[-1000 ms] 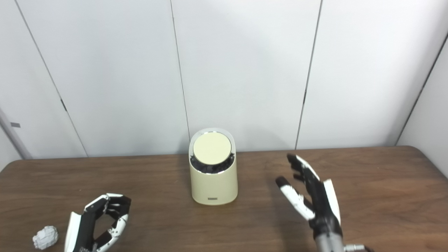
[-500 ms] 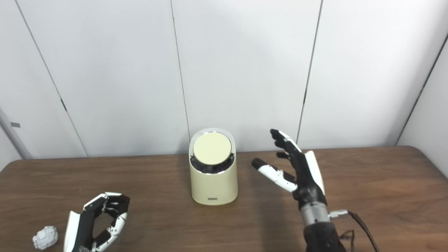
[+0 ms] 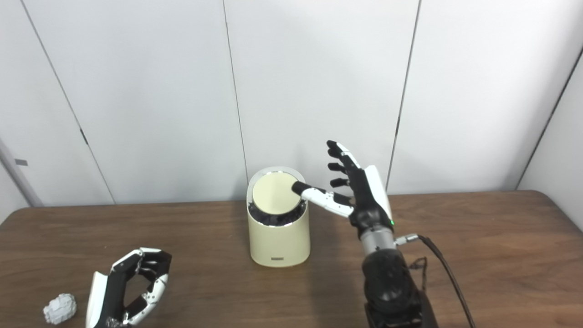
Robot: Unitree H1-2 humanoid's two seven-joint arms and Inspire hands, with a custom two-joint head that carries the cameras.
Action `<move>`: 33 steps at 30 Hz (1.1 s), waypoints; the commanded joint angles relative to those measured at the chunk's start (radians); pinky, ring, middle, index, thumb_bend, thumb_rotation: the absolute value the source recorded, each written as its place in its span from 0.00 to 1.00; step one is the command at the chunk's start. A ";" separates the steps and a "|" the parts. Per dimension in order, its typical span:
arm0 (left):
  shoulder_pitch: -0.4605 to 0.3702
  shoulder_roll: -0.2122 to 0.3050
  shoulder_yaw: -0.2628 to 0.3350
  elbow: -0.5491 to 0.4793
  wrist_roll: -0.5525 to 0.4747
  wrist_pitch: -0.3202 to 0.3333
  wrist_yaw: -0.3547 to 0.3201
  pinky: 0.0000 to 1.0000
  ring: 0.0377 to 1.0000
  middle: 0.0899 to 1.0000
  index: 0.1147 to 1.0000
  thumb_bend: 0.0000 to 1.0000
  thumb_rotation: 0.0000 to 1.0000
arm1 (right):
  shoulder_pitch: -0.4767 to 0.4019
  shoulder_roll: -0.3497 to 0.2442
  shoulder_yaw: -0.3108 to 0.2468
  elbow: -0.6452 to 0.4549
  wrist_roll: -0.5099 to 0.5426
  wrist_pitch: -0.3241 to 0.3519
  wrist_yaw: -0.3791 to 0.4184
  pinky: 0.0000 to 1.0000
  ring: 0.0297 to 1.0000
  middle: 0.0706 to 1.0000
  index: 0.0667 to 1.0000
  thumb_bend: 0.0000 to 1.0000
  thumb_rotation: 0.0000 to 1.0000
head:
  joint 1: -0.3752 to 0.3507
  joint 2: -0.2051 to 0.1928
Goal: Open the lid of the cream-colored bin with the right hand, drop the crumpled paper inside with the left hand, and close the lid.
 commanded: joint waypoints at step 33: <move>0.025 -0.033 -0.025 0.040 0.016 0.001 0.015 0.42 0.49 0.52 0.50 0.24 0.19 | -0.187 -0.003 0.071 0.301 -0.132 0.044 -0.096 0.76 0.90 0.94 0.91 0.92 0.28 | 0.004 0.003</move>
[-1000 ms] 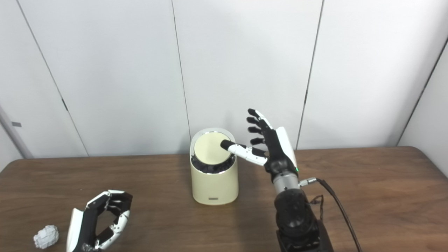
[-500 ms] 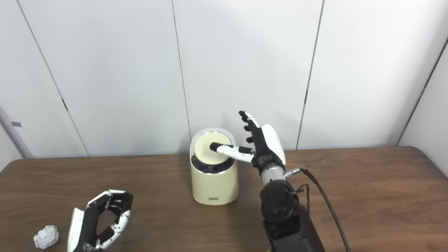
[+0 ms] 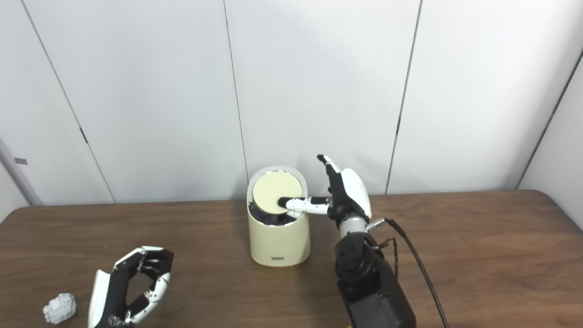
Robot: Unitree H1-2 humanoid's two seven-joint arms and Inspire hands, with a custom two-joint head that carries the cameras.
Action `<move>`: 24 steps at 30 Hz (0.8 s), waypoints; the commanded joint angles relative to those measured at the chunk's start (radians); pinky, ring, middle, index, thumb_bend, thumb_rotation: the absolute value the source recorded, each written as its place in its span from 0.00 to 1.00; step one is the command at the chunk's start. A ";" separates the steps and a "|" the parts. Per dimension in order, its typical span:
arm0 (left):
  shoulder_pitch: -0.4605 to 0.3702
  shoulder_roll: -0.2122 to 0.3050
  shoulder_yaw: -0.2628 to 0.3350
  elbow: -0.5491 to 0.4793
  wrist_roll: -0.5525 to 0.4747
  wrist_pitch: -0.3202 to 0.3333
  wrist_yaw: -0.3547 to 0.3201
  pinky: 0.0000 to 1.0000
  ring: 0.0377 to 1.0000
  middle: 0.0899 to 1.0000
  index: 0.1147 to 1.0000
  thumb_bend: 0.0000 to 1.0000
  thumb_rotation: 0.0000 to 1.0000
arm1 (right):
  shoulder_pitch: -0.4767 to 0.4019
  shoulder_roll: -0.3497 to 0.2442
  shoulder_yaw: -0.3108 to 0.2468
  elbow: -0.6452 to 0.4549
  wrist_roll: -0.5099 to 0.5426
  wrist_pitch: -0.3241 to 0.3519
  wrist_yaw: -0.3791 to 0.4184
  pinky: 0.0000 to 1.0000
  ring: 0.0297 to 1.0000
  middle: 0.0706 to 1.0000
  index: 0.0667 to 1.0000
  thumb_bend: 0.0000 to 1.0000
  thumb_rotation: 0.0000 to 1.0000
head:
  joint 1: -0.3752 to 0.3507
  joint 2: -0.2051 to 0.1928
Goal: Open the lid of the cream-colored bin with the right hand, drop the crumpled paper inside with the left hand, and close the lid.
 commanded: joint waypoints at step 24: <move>0.031 -0.025 -0.020 0.029 0.022 0.001 0.014 0.42 0.49 0.52 0.50 0.23 0.21 | -0.022 -0.015 0.033 -0.033 -0.019 -0.030 -0.040 0.77 0.90 0.94 0.91 0.90 0.11 | -0.004 0.005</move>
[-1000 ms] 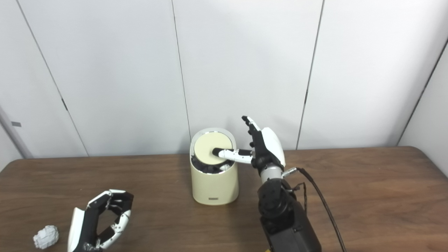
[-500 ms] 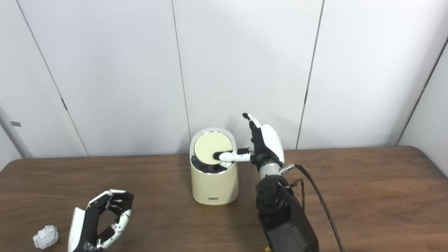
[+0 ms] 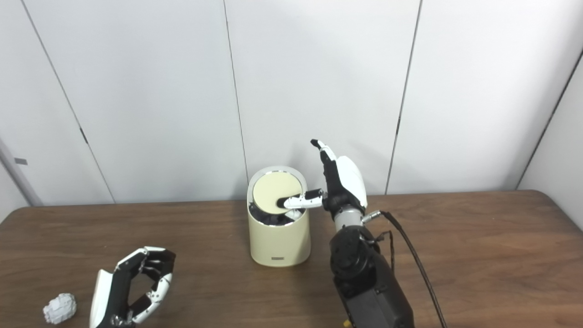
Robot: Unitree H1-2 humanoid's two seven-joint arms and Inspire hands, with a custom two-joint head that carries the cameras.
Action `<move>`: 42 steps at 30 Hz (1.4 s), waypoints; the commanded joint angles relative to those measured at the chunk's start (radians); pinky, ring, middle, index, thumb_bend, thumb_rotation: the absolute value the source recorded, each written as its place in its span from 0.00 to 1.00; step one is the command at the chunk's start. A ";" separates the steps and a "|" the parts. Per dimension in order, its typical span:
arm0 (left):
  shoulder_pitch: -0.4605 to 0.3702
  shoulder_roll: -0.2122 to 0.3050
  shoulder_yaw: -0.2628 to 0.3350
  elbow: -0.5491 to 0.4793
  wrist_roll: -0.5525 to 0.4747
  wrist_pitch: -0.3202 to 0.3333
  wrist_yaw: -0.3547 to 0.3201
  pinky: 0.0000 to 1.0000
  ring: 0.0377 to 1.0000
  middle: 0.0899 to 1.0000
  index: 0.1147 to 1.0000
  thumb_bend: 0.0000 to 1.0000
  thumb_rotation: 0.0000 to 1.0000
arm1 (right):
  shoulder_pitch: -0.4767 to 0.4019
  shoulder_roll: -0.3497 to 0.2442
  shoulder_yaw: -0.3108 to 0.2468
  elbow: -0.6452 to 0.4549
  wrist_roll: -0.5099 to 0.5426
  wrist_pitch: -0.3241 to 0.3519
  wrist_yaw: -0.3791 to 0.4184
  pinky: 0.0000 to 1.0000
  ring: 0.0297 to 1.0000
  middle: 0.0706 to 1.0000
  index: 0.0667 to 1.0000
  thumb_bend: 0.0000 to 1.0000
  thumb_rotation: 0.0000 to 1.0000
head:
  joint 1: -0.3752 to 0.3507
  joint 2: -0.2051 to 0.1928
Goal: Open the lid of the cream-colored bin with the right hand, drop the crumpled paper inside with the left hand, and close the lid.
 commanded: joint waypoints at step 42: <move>0.031 -0.006 -0.010 0.034 -0.031 -0.024 0.005 0.41 0.49 0.52 0.49 0.24 0.21 | 0.359 -0.013 -0.146 -0.361 0.293 -0.344 0.047 0.79 0.86 0.85 0.83 0.56 0.82 | -0.008 0.005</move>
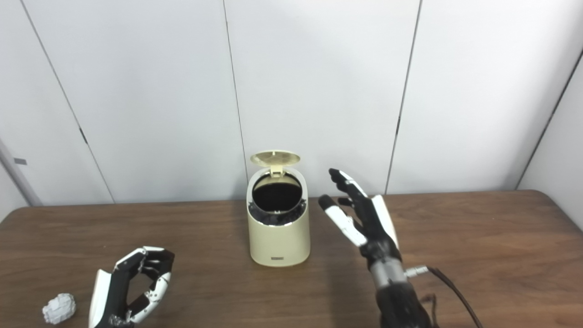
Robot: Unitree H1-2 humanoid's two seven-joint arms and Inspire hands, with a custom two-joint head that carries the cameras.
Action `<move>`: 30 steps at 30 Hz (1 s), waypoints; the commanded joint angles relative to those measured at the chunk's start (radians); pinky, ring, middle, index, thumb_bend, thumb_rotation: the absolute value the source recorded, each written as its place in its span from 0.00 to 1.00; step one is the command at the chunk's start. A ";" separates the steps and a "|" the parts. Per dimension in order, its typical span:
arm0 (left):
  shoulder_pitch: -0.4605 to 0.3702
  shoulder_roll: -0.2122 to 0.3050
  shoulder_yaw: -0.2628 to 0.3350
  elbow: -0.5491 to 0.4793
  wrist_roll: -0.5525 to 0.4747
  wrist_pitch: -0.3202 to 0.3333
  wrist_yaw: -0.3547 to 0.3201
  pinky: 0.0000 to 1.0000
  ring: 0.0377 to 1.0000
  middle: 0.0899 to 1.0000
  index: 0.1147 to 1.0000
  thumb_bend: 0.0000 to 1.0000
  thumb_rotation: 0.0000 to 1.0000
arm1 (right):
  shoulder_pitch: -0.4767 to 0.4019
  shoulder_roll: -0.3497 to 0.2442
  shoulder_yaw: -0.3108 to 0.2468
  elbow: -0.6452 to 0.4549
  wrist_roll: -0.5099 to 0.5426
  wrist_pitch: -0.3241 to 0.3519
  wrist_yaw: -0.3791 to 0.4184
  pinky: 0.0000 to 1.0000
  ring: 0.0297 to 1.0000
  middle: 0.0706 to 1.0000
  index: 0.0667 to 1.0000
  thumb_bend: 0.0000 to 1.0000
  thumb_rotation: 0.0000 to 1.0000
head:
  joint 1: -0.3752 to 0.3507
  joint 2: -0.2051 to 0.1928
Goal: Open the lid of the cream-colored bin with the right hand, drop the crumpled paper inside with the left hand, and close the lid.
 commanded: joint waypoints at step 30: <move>0.044 0.008 0.004 0.015 -0.010 -0.027 0.001 0.41 0.48 0.51 0.49 0.24 0.20 | 0.272 0.051 -0.095 0.141 -0.043 -0.478 -0.222 0.59 0.67 0.67 0.63 0.26 0.33 | -0.001 0.020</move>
